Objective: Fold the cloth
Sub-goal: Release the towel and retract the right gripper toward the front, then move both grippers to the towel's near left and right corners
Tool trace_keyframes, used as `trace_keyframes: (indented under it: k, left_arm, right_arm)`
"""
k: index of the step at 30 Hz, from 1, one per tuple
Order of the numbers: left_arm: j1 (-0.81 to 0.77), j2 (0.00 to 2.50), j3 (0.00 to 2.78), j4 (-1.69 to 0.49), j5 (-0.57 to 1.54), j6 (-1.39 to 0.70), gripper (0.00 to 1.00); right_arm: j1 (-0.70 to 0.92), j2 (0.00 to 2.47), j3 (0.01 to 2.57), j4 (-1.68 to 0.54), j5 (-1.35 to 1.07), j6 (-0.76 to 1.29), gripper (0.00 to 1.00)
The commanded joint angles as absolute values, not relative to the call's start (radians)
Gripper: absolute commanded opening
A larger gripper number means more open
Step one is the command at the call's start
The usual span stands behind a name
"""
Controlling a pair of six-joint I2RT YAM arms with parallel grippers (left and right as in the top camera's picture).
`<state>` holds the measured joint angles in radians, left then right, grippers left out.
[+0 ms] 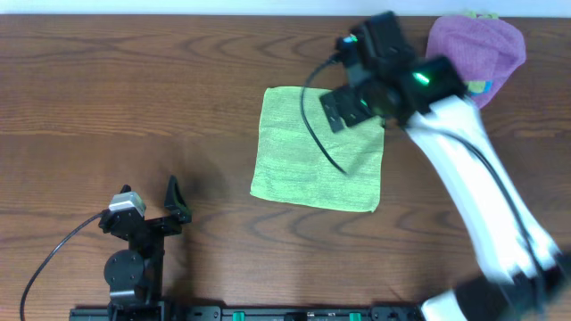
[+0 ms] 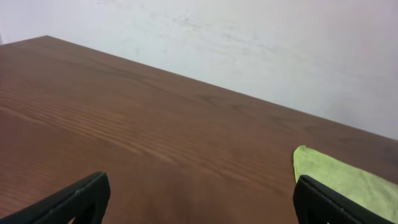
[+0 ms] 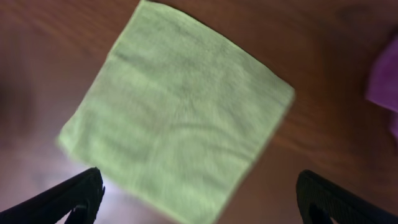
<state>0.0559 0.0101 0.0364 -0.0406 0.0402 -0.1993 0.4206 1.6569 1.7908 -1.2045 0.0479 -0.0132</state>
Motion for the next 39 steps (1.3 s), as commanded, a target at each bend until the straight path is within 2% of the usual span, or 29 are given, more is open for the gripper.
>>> trace_keyframes:
  k: [1, 5, 9, 11, 14, 26, 31, 39]
  left_arm:
    - [0.052, 0.004, 0.005, -0.049, 0.023, -0.216, 0.95]
    - [0.052, 0.004, 0.005, 0.050, -0.006, -0.233, 0.95]
    - [0.051, 0.004, 0.005, 0.035, 0.326, -0.469, 0.95]
    - [0.051, 0.007, 0.006, -0.054, 0.448, -0.593, 0.95]
    - [0.012, 0.086, 0.007, -0.042, 0.595, -0.696, 0.95]
    - [-0.242, 0.383, 0.014, 0.255, 0.566, -0.548, 0.95]
    - [-0.257, 0.547, 0.094, 0.286, 0.566, -0.438, 0.96]
    - [-0.260, 0.968, 0.406, 0.239, 0.599, -0.239, 0.95]
  right_arm:
    - [0.455, 1.491, 1.731, -1.250, 0.110, -0.035, 0.99]
    - [0.484, 1.200, 1.547, -1.259, 0.152, 0.007, 0.99]
    - [0.484, 0.971, 1.401, -1.308, 0.152, 0.055, 0.99]
    - [0.484, 0.889, 1.356, -1.341, 0.150, 0.092, 0.99]
    - [0.484, 0.794, 1.314, -1.382, 0.110, 0.120, 0.99]
    - [0.484, 0.887, 1.314, -1.380, 0.101, 0.120, 0.99]
    - [0.484, 0.906, 1.314, -1.375, 0.104, 0.119, 0.99]
    - [0.484, 0.906, 1.314, -1.357, 0.101, 0.120, 0.99]
